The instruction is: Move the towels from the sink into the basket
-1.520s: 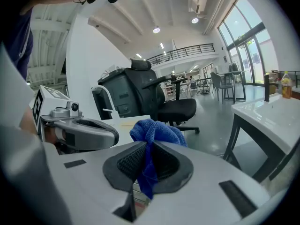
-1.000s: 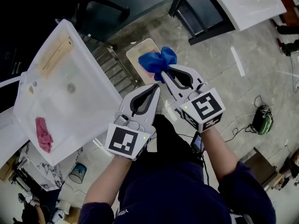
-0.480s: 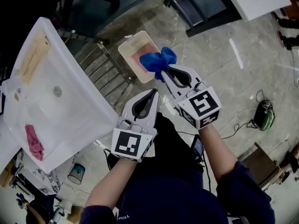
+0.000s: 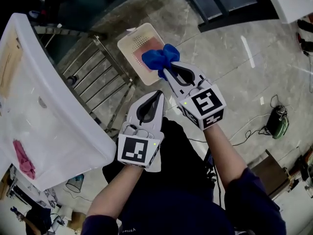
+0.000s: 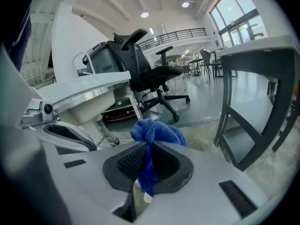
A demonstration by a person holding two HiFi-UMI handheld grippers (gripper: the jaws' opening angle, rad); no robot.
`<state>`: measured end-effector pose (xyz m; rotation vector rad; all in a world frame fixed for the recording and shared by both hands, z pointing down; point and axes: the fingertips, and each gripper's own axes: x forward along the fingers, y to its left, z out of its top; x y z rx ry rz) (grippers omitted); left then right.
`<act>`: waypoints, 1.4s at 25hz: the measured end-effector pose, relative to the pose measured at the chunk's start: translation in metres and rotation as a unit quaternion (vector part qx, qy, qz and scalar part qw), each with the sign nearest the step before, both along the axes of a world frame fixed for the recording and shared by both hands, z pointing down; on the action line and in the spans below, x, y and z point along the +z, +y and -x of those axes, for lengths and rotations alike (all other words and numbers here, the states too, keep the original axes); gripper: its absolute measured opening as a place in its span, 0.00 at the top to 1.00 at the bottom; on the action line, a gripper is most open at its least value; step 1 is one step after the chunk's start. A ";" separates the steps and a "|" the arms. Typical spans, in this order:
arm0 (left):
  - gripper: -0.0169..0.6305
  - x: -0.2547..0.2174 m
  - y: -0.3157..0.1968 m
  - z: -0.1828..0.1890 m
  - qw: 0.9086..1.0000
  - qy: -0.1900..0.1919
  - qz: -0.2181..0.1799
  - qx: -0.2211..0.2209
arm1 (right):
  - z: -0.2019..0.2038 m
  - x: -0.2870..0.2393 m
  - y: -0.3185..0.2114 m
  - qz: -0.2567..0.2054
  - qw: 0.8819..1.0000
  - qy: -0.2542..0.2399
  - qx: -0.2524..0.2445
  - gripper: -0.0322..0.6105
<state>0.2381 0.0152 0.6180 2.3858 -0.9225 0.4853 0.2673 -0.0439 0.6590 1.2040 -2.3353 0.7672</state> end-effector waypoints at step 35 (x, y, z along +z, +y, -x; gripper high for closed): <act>0.96 0.101 -0.017 0.006 0.999 0.004 0.034 -0.041 | 0.032 0.155 -0.030 0.074 0.997 0.014 -0.034 0.85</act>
